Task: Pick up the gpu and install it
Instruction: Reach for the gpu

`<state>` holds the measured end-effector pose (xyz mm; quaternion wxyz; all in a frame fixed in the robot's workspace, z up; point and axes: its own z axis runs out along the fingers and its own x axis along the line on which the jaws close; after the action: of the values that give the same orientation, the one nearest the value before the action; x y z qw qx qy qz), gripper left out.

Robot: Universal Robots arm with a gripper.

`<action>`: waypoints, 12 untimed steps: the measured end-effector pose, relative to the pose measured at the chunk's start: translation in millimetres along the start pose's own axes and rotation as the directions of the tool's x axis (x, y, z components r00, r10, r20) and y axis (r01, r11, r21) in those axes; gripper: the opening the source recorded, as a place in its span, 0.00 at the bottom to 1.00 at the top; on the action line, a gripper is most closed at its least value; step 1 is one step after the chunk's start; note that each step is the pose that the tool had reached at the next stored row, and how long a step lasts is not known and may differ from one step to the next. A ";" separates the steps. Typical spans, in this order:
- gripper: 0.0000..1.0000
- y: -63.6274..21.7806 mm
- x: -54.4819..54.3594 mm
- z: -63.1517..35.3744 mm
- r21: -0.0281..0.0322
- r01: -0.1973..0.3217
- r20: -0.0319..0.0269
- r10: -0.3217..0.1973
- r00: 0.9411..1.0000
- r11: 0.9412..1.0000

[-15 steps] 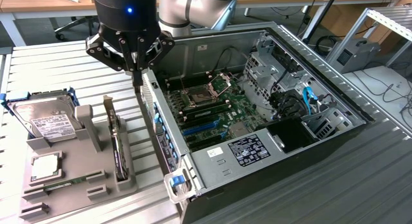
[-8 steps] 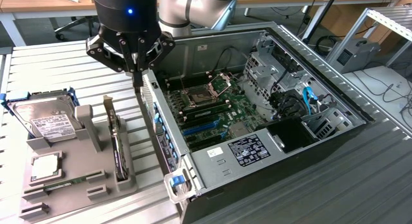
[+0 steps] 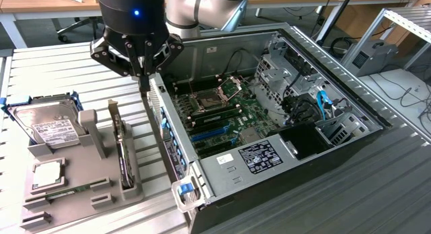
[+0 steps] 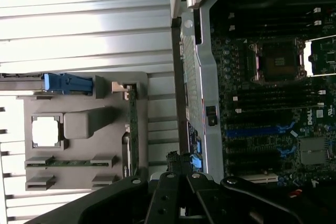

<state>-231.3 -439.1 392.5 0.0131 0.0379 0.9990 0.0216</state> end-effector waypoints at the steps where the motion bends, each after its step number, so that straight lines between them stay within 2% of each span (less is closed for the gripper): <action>1: 0.11 -0.3 0.0 0.0 0.000 0.000 0.000 0.000 1.000 1.000; 12: 0.11 -3.4 -0.3 -0.1 0.000 0.000 0.000 0.000 1.000 1.000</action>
<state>-231.3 -442.5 392.5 0.0131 0.0379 0.9990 0.0216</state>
